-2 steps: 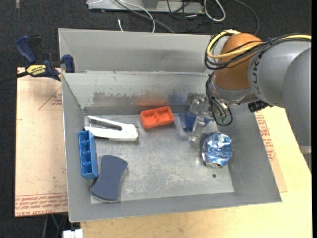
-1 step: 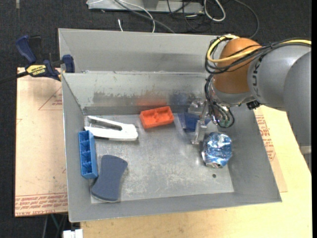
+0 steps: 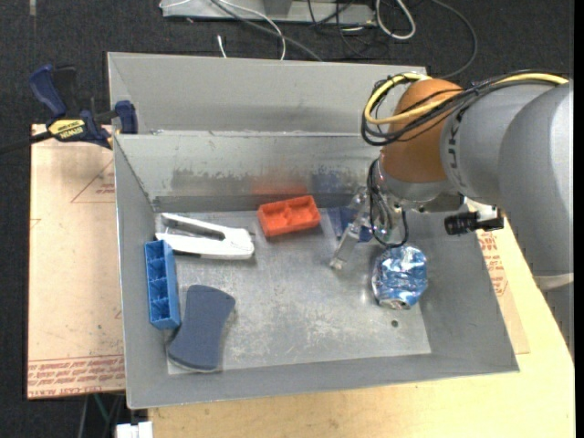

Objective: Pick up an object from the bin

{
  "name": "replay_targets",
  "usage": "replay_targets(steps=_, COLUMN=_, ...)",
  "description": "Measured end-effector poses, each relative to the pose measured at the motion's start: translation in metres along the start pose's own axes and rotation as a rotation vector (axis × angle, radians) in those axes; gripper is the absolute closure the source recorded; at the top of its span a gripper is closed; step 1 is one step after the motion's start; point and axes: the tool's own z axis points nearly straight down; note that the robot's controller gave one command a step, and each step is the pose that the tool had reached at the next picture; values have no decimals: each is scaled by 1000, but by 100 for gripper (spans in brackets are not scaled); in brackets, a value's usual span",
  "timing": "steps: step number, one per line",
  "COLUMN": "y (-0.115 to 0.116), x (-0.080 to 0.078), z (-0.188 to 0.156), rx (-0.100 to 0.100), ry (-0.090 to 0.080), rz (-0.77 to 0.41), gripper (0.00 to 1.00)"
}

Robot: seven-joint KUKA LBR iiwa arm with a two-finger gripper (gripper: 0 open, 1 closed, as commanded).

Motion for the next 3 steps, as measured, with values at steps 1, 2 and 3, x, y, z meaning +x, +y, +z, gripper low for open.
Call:
replay_targets(steps=1, y=-12, x=-27, z=0, rx=0, ry=-6, rz=-375, gripper=0)
replay_targets(steps=2, y=0, x=-6, z=-1, rx=-3, ry=-5, rz=-36, gripper=100)
replay_targets(steps=3, y=0, x=-6, z=-1, rx=-2, ry=-5, rz=-36, gripper=100)
